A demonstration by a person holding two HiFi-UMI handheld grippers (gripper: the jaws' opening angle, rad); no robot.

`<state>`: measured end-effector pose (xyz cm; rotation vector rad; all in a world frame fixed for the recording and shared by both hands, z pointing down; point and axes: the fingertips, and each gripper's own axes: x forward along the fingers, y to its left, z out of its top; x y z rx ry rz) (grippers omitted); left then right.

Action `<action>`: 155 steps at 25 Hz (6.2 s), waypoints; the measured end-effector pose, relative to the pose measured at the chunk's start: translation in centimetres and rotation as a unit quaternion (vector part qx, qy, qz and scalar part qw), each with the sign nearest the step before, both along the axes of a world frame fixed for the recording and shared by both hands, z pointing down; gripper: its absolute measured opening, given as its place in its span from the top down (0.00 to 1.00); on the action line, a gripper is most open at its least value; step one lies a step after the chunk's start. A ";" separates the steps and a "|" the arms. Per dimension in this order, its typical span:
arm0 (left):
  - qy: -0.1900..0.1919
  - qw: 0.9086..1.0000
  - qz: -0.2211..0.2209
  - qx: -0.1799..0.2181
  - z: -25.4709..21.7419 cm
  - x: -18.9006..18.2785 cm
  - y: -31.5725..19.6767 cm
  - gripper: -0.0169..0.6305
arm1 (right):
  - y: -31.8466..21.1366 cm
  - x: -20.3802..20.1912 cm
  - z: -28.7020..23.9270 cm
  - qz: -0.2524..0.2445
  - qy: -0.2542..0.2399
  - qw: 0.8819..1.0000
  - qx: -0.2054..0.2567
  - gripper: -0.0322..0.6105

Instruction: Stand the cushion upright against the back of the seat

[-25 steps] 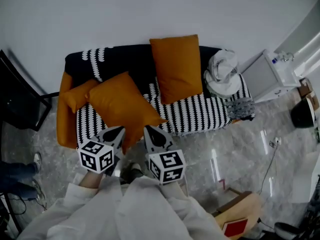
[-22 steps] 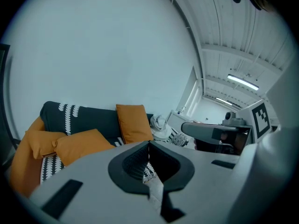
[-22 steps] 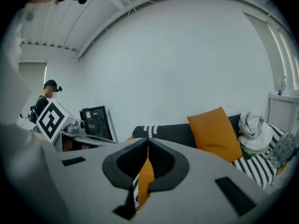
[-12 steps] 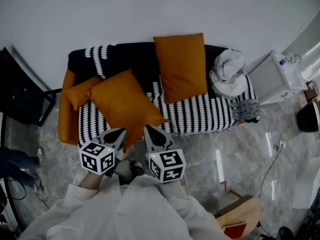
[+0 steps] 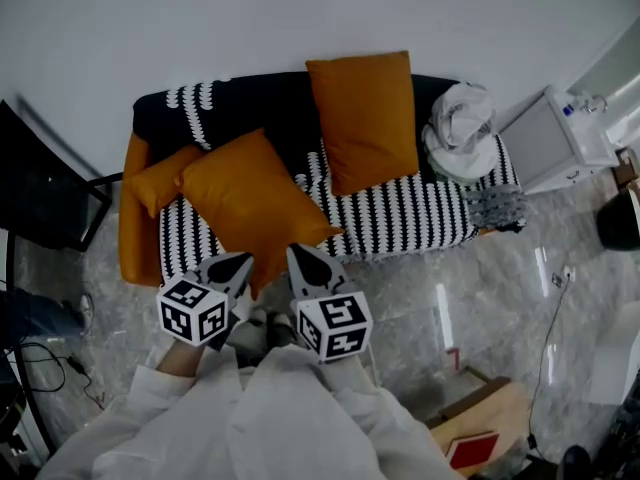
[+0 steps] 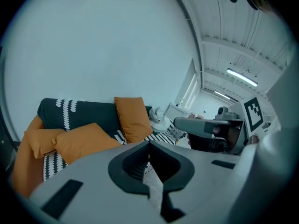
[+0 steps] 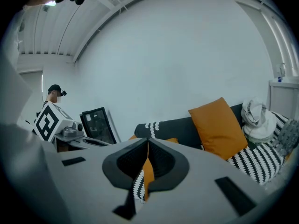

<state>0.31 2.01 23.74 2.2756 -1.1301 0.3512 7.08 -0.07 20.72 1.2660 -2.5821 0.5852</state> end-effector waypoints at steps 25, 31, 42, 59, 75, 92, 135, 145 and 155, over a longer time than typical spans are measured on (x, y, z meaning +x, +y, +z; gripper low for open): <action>0.008 0.995 0.029 -0.096 9.9 -2.3 -0.3 0.96 | 0.1 -3.9 10.6 -0.003 0.012 0.994 -0.109 0.93; 0.018 0.997 0.029 -0.075 12.6 -1.8 0.5 0.96 | 1.5 -5.6 14.6 -0.023 0.026 0.992 -0.118 0.93; 0.021 0.994 0.043 -0.095 21.7 -0.5 0.9 0.96 | 4.0 -5.3 25.0 -0.002 0.014 0.983 -0.182 0.93; -0.053 0.988 0.005 -0.145 30.6 -2.0 3.4 0.93 | 5.5 -5.3 31.5 0.021 0.010 0.975 -0.219 0.93; -0.102 0.971 -0.024 -0.214 37.7 -1.4 5.1 0.67 | 6.0 -2.5 34.9 0.055 0.004 0.968 -0.243 0.93; -0.115 0.960 -0.025 -0.255 40.8 -0.9 5.1 0.88 | 6.7 -1.2 34.9 0.071 -0.007 0.967 -0.245 0.93; -0.018 0.998 -0.052 -0.012 5.8 -1.2 -13.1 0.95 | -6.9 1.1 8.6 0.086 -0.026 0.995 -0.041 0.93; -0.004 0.997 -0.062 0.041 -3.2 -1.2 -17.4 0.95 | -12.7 1.5 -0.5 0.049 0.013 0.998 0.044 0.93; -0.007 0.993 -0.064 0.094 -8.7 -1.9 -21.7 0.95 | -15.0 0.9 -5.1 0.011 0.031 0.995 0.091 0.93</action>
